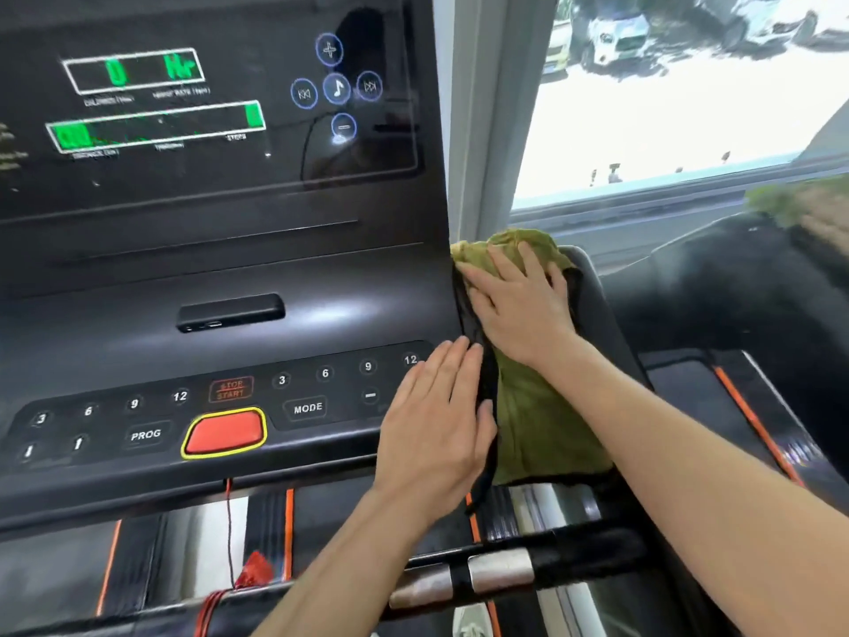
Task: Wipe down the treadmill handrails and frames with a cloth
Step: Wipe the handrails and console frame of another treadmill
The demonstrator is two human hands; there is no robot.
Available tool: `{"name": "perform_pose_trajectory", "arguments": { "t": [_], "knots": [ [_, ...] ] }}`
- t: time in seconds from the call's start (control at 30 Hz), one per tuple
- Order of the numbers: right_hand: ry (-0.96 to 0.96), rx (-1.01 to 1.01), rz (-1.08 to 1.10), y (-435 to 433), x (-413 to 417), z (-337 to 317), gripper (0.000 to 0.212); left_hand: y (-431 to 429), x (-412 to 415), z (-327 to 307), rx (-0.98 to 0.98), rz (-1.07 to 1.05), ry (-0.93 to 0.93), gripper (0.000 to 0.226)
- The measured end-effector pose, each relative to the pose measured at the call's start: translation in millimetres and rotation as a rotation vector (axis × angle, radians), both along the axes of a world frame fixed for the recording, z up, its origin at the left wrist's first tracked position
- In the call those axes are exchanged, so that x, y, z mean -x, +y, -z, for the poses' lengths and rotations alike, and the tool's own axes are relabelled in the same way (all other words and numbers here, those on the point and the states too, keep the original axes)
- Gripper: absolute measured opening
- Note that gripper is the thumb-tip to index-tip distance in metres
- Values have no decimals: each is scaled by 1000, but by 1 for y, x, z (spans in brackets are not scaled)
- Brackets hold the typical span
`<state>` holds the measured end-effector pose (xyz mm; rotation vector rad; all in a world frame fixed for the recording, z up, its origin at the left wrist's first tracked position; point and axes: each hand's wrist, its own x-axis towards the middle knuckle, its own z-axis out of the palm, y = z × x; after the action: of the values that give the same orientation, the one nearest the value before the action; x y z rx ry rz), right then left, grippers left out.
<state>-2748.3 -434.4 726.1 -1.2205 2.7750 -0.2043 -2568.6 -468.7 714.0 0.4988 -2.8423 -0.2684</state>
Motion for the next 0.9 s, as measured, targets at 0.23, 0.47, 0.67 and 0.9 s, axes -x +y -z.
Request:
{"name": "perform_pose_trajectory", "arguments": {
  "t": [0.23,0.47,0.67,0.9],
  "knots": [
    [29,-165,6,70,-58,-6,55,10,33,-14,35,18,17,45],
    [13,-151,-37,8,16,1,53,4,59,-11,43,-43,-148,62],
    [9,-78,81,1,29,0,48,-2,77,-12,168,-4,-220,59],
    [-91,-151,422,72,6,-6,69,29,72,-11,145,201,-391,68]
  ]
}}
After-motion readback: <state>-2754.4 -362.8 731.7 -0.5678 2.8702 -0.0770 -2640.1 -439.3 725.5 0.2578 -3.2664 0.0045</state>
